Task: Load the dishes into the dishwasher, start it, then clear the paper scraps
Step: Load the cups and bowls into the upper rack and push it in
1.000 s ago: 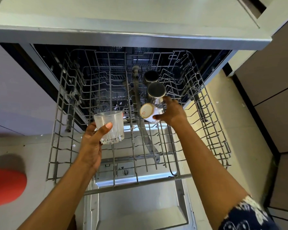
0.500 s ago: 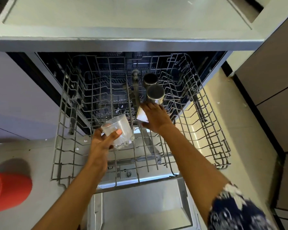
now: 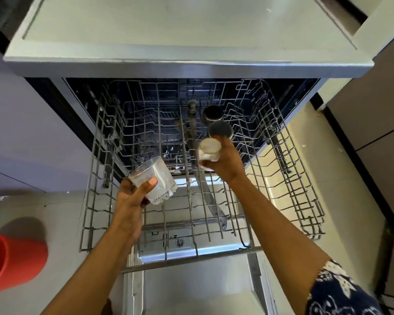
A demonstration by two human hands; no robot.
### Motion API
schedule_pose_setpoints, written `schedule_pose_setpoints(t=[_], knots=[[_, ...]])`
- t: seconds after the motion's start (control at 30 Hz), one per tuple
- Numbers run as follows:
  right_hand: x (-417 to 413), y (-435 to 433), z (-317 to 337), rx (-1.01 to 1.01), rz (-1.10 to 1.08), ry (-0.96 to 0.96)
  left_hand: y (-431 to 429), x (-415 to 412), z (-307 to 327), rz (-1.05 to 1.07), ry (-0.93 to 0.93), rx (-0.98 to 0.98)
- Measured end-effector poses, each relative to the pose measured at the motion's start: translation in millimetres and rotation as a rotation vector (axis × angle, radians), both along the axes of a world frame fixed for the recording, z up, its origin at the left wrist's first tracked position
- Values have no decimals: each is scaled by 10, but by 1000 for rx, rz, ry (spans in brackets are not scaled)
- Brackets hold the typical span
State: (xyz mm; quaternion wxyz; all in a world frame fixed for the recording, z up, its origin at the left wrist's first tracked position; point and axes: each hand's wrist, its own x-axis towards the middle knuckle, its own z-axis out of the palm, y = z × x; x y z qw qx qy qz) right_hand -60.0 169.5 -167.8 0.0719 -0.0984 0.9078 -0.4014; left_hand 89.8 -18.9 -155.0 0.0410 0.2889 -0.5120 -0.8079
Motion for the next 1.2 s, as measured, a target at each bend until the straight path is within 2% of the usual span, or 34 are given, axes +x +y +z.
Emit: schedule_pose_setpoints(t=[0.07,0.1,0.37,0.43,0.53,0.73,0.9,1.2], knots=[[19,-31,67,-336,-75,-188,-58,23,6,14,4,2],[34,-57,89,-363,-85,-220,-92,37,8,19,9,5],[726,141,245,-160,-15,-328,-322,340,37,-13,40,19],[986,218,167,-86,-42,-329,-329,438,20,-20,39,5],[1179,206,38,-92,-96,-302,-303,544,26,-36,33,-34],[1207,17,-157,-67,-86,-263,-250,648,36,-26,30,-22],[1158,-30,-177,134,44,-213,-248,636,74,-7,16,0],[1192,-102,-194,214,75,-153,-234,610,58,-21,-14,-9]])
